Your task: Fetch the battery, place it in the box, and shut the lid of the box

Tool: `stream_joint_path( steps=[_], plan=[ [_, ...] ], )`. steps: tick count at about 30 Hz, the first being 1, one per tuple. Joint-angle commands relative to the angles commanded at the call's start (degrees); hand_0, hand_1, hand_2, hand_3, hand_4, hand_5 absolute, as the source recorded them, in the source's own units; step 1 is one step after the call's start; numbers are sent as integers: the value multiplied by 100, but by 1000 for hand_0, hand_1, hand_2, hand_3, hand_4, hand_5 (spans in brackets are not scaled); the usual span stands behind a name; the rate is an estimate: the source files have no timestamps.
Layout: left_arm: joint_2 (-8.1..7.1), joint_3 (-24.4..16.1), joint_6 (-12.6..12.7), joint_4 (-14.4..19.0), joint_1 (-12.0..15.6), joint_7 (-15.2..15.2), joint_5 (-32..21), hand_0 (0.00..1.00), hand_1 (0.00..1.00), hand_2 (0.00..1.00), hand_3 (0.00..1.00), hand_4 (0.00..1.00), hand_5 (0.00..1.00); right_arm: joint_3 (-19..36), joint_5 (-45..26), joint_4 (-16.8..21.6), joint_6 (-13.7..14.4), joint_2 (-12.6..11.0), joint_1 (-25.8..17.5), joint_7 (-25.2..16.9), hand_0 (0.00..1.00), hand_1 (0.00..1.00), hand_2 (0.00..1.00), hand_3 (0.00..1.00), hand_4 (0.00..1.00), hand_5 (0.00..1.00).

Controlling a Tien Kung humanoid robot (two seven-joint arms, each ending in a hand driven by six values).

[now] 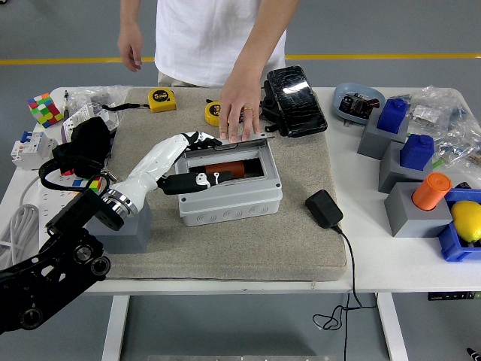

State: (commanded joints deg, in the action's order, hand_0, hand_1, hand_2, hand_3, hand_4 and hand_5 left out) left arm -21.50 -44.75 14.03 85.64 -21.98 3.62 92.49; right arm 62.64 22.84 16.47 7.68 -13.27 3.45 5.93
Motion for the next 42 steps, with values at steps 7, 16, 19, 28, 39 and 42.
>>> stream_joint_path(
  steps=[7,16,19,28,39,42],
  plan=[
    [-144,58,-7,180,-15,2,-140,659,707,718,719,998,756,31,7,8,16,-6,29,-3,641,652,654,530,944,430],
    [-224,261,-39,213,6,23,-364,657,704,716,718,998,756,24,0,4,2,4,22,-16,641,653,654,529,943,431],
    [-252,267,-57,277,27,32,-410,646,699,717,718,998,754,27,-1,3,5,5,22,-17,641,652,656,530,944,430],
    [-280,-360,-4,668,142,-142,-627,635,699,716,716,998,753,42,6,-1,10,13,17,-6,641,652,654,529,943,430],
    [-23,-1348,342,399,314,-862,-1771,641,709,715,715,998,746,41,3,-2,21,30,22,-4,641,653,653,529,943,431],
    [26,-1579,316,259,388,-826,-1712,641,709,715,715,998,746,49,2,-7,28,36,19,-2,641,653,653,529,943,431]
  ],
)
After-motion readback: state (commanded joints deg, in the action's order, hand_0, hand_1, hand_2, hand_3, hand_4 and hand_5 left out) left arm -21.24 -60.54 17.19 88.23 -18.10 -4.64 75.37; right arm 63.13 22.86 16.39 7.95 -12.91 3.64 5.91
